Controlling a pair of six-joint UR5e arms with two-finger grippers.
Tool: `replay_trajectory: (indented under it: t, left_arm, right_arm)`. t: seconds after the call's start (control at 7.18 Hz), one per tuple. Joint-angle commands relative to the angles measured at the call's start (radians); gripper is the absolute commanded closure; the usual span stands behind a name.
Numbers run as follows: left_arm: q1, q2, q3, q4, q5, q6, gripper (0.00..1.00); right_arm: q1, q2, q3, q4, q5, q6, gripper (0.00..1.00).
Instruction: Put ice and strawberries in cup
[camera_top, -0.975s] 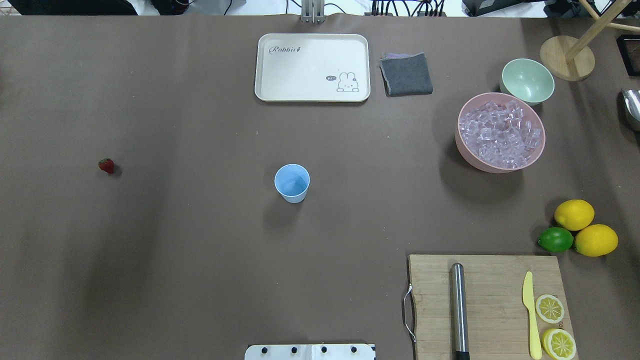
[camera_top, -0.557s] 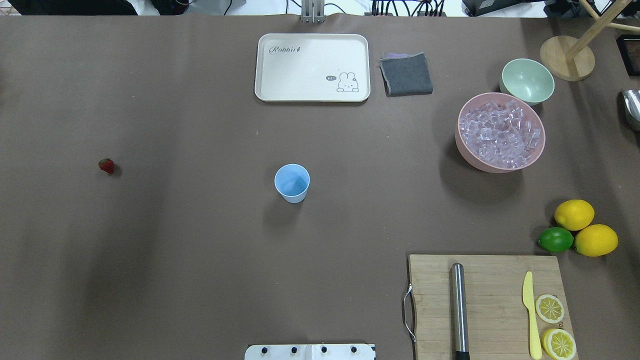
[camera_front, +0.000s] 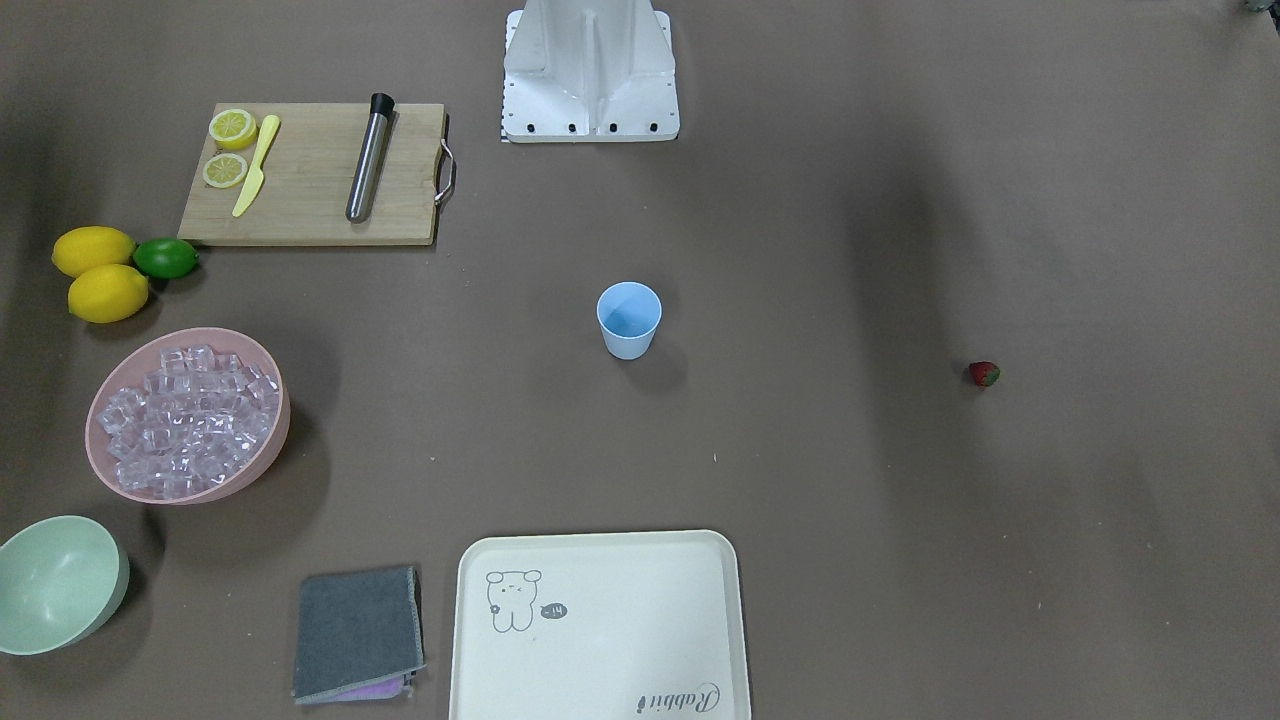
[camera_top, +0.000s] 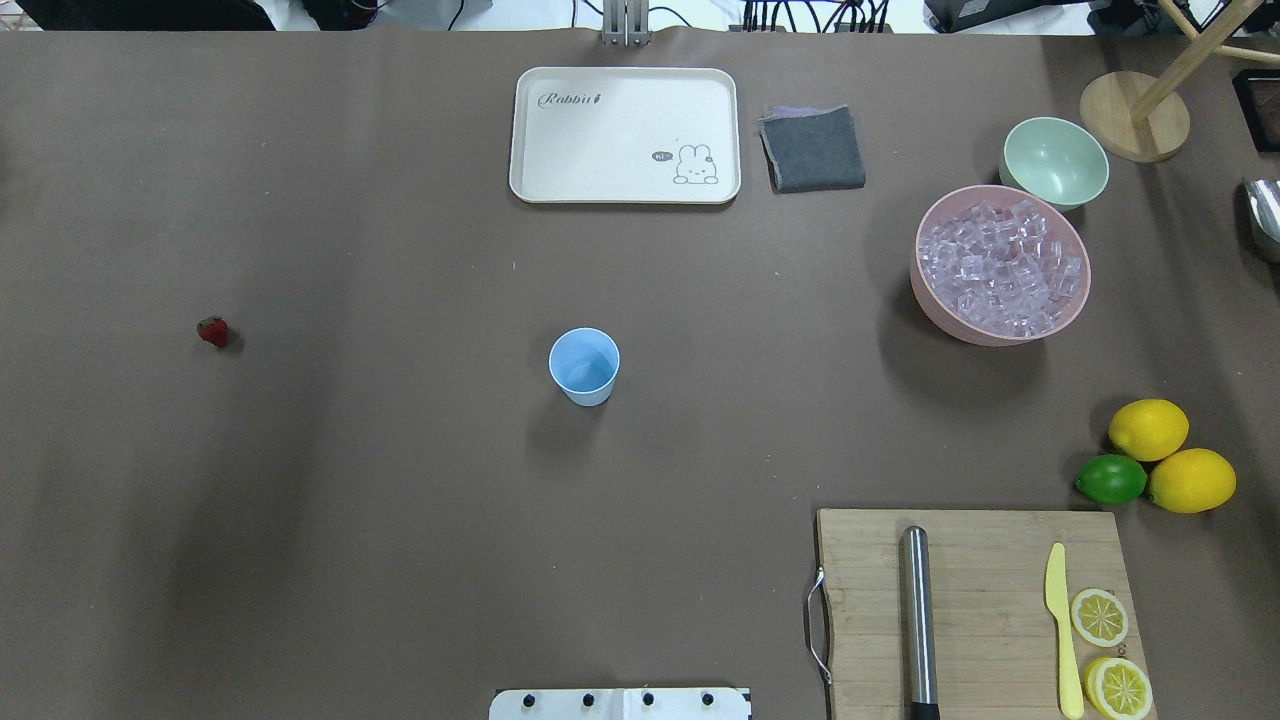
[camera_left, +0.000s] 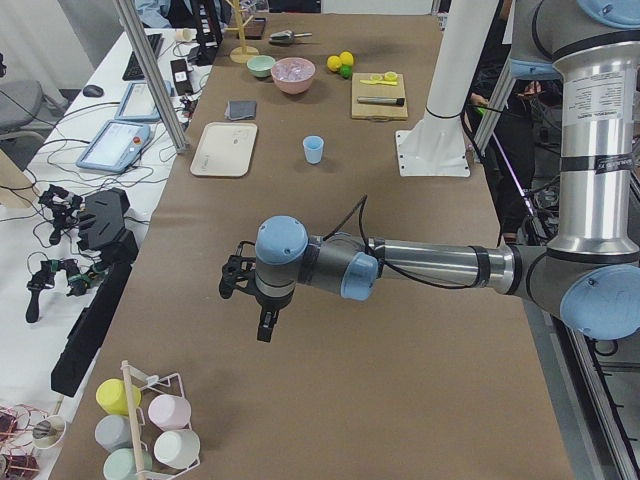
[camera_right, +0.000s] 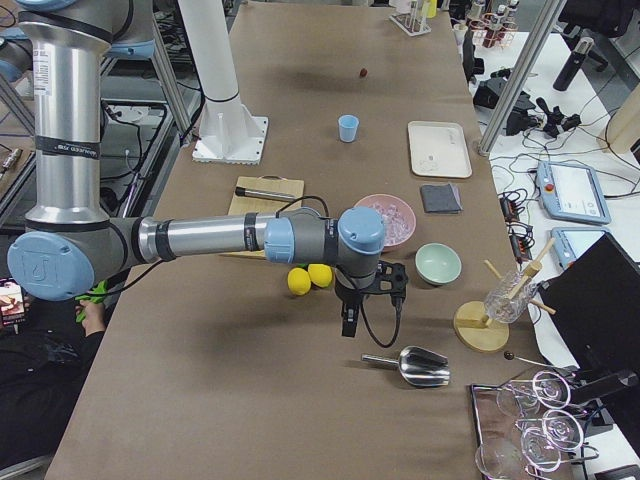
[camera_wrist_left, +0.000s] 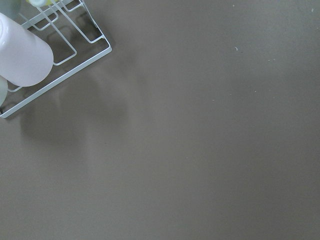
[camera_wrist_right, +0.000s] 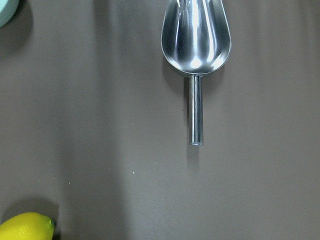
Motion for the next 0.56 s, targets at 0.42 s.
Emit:
replay_trajectory:
  t: [0.42]
  left_arm:
    - [0.000,-0.001,0.000,0.000,0.000,0.000,0.02]
  right_arm:
    - [0.000,0.009,0.000,0.000,-0.002,0.000,0.01]
